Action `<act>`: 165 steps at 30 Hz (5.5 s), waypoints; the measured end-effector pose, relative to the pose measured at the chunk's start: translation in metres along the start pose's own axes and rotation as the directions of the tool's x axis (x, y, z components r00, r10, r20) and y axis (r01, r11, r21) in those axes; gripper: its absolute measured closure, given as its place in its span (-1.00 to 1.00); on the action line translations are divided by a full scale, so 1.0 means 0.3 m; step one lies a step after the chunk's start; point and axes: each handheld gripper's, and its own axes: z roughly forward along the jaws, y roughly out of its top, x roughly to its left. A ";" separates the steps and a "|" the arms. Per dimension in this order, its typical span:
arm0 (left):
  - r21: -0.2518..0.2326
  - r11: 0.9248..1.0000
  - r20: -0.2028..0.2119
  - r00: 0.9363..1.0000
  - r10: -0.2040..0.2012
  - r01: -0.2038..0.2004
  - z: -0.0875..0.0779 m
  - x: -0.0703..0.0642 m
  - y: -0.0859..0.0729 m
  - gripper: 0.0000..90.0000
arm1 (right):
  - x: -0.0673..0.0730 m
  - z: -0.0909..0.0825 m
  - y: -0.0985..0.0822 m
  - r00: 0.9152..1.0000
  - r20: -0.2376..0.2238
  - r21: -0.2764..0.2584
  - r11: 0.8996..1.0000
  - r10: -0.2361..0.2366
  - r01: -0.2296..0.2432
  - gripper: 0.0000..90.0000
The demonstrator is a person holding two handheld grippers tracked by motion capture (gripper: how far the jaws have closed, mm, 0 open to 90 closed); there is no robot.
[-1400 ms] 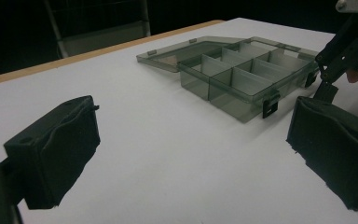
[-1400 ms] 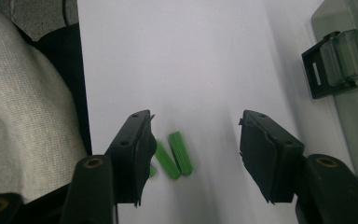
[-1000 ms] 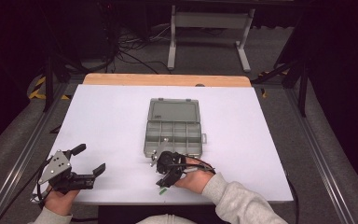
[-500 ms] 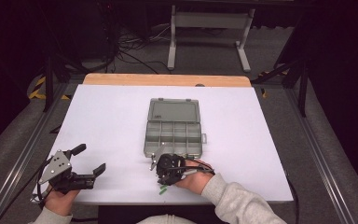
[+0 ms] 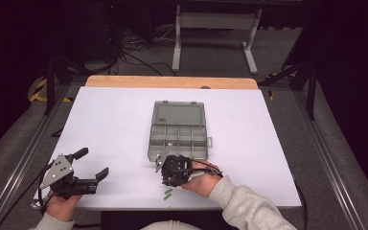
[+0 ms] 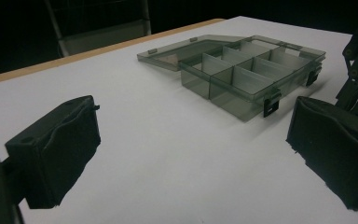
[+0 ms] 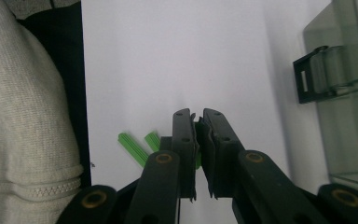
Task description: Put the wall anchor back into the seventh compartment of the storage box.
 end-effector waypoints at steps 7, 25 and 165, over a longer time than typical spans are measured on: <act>0.000 1.000 0.000 1.000 0.001 -0.001 0.001 0.000 0.000 -0.93 | -0.021 -0.055 0.000 1.000 0.010 -0.023 1.000 0.012 -0.012 0.86; -0.002 1.000 -0.003 1.000 0.000 0.000 0.002 0.000 -0.001 -0.93 | -0.102 -0.170 -0.003 0.996 0.057 -0.036 0.997 0.065 -0.063 0.86; 0.004 1.000 -0.005 1.000 -0.009 0.009 0.002 0.004 -0.003 -0.94 | -0.003 -0.073 0.000 0.999 -0.018 -0.025 0.999 0.028 -0.029 -0.27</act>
